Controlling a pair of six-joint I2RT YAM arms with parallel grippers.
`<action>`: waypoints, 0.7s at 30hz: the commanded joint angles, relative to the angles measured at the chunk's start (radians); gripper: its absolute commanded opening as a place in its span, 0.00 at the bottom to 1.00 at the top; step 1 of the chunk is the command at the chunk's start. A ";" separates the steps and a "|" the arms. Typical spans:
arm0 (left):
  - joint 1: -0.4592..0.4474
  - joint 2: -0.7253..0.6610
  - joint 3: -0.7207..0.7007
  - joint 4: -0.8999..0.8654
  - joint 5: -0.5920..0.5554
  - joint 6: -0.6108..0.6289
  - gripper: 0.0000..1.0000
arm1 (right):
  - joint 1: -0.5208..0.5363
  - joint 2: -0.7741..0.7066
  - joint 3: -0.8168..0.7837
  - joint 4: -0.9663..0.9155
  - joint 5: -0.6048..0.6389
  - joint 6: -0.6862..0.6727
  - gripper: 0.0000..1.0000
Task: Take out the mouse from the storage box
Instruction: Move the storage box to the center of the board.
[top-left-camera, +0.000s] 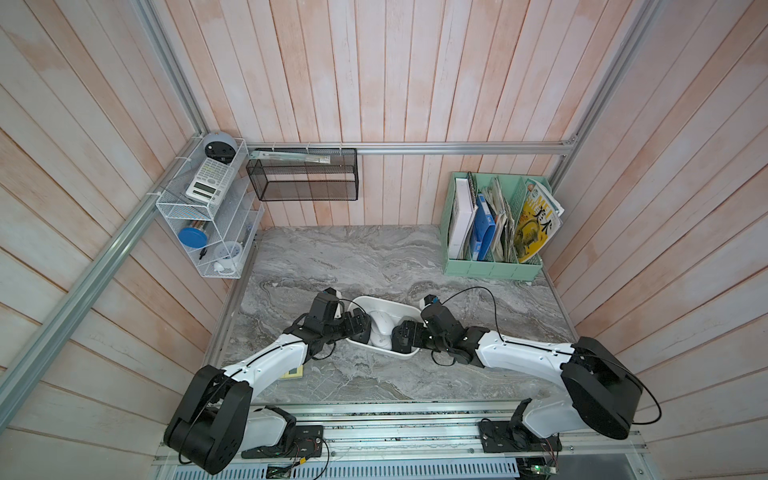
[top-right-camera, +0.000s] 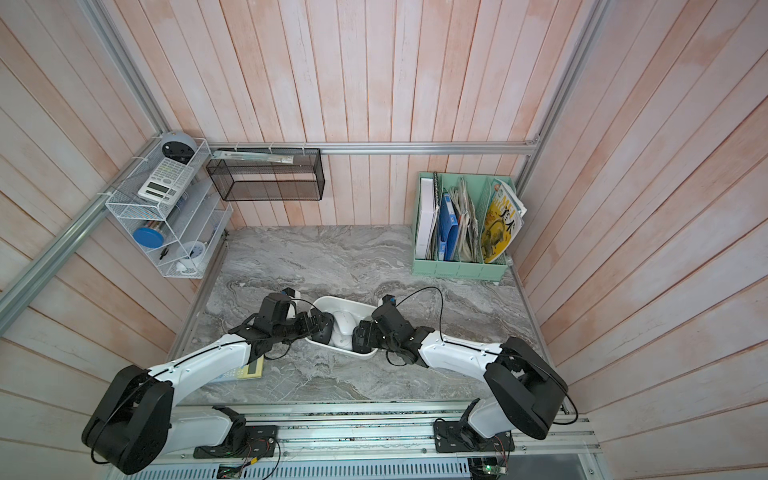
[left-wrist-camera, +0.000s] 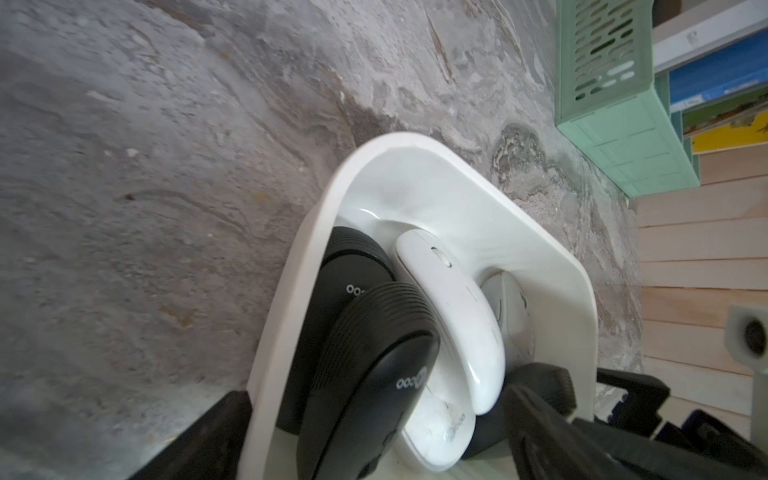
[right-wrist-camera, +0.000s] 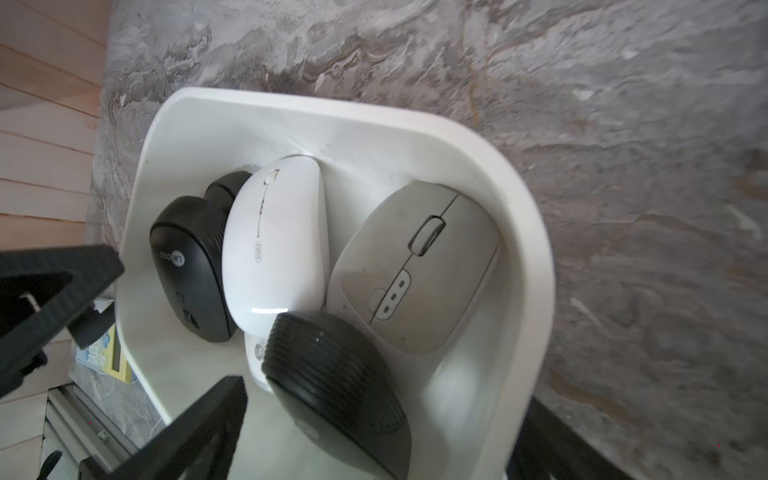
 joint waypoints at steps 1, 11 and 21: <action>-0.077 0.038 0.012 0.078 -0.011 -0.046 1.00 | -0.045 -0.033 -0.017 -0.011 -0.034 -0.015 0.97; -0.239 0.136 0.113 0.107 -0.102 -0.099 1.00 | -0.215 -0.025 0.014 -0.073 -0.108 -0.097 0.97; -0.246 0.262 0.262 0.095 -0.094 -0.093 1.00 | -0.290 0.046 0.104 -0.118 -0.121 -0.134 0.97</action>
